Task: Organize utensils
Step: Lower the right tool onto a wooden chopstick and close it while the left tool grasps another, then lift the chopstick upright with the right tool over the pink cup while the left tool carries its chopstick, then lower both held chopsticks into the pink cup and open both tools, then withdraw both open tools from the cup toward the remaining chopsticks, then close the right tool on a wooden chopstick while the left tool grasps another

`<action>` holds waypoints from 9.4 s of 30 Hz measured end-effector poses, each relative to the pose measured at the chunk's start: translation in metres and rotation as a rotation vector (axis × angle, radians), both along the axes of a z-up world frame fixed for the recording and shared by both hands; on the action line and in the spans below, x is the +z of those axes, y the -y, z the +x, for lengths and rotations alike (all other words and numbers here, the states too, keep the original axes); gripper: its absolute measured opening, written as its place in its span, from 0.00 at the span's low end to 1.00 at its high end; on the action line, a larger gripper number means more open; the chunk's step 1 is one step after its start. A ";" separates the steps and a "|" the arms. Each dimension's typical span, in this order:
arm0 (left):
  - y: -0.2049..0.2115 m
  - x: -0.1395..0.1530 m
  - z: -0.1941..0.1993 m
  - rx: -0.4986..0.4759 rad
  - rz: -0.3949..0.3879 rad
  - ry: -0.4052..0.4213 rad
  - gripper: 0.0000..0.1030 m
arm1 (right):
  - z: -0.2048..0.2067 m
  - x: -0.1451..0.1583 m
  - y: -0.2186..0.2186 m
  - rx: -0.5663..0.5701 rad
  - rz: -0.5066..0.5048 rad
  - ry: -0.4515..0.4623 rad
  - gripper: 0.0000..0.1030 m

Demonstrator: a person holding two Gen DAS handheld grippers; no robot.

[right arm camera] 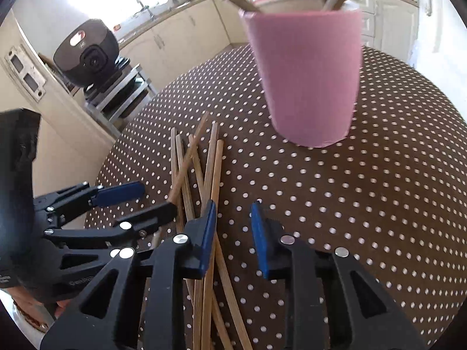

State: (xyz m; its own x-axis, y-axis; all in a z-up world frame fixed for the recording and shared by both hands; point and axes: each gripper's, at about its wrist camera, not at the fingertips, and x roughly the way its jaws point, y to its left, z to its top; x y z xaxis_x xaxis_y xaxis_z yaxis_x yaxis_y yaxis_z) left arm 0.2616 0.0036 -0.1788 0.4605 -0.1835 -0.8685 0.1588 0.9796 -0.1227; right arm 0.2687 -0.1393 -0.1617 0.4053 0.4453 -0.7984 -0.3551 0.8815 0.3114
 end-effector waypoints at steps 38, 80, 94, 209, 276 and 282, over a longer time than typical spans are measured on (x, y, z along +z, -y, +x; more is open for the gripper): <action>-0.005 0.019 0.019 0.024 -0.099 0.086 0.06 | 0.012 0.026 -0.002 0.012 0.014 0.049 0.05; -0.023 0.188 -0.048 0.093 -0.265 0.638 0.06 | -0.086 0.166 0.133 -0.482 0.243 0.857 0.05; -0.028 0.200 0.019 0.222 -0.347 0.775 0.06 | -0.023 0.170 0.131 -0.570 0.193 0.977 0.05; -0.068 0.018 -0.015 0.181 -0.185 0.119 0.48 | 0.009 0.000 -0.029 -0.048 -0.073 0.116 0.24; 0.012 -0.003 0.050 0.078 0.138 -0.021 0.22 | 0.011 -0.004 0.010 -0.018 -0.057 0.044 0.09; 0.012 -0.002 0.050 0.060 0.119 0.010 0.17 | 0.018 -0.002 -0.005 -0.006 -0.119 0.046 0.09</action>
